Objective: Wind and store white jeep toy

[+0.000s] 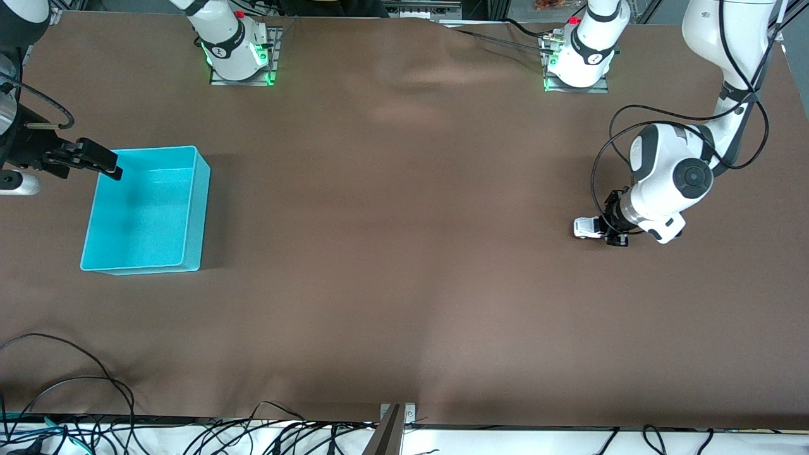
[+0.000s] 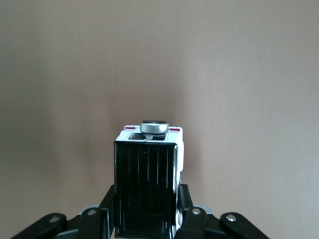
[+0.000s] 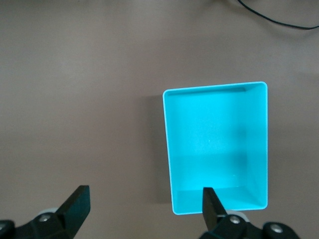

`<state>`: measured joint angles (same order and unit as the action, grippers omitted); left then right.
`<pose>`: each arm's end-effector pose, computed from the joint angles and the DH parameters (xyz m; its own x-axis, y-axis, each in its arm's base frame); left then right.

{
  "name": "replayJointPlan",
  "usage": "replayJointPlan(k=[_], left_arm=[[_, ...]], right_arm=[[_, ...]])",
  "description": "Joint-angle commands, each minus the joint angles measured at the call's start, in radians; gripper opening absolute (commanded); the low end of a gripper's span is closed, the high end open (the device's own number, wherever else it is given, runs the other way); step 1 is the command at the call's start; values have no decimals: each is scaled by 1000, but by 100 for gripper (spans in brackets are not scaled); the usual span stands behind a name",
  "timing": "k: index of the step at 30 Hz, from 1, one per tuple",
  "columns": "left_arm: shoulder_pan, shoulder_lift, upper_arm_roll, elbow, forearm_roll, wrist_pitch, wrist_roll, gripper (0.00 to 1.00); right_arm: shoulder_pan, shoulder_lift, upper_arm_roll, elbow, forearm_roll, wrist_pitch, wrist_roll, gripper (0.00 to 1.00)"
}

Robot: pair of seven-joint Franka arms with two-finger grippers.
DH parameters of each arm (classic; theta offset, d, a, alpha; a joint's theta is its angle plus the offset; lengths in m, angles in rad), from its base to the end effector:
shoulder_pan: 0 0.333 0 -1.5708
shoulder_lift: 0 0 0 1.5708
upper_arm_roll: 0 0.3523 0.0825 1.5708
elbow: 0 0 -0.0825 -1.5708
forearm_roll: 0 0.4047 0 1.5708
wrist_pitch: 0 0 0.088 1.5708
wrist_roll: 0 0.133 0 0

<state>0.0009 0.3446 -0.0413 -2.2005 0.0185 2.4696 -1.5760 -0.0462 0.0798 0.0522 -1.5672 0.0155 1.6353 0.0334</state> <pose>0.5695 -0.0231 0.2092 0.0481 0.9988 -0.0032 0.9960 -0.0482 -0.0750 0.6065 0.0044 0.5951 0.9995 -0.0285 -0.0123 -0.0287 -0.9994 -0.0192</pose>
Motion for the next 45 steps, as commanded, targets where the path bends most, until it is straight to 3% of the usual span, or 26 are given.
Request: replayJointPlan(k=[1,20,32,45], left_arm=[[-59,-3,4,-12,29,-17,-65,4],[-70,57,11,-13,38,38,-151,6],[8,73,9,-12,135,40,-147,6],[93,100,9,-10,156,87,-102,6]], right_arm=[[-3,-2,2,12,1,-11,5,100],[-3,-2,2,12,3,-9,7,100],[-3,-2,2,12,3,-12,5,100],[-3,-2,0,13,3,-14,5,100]])
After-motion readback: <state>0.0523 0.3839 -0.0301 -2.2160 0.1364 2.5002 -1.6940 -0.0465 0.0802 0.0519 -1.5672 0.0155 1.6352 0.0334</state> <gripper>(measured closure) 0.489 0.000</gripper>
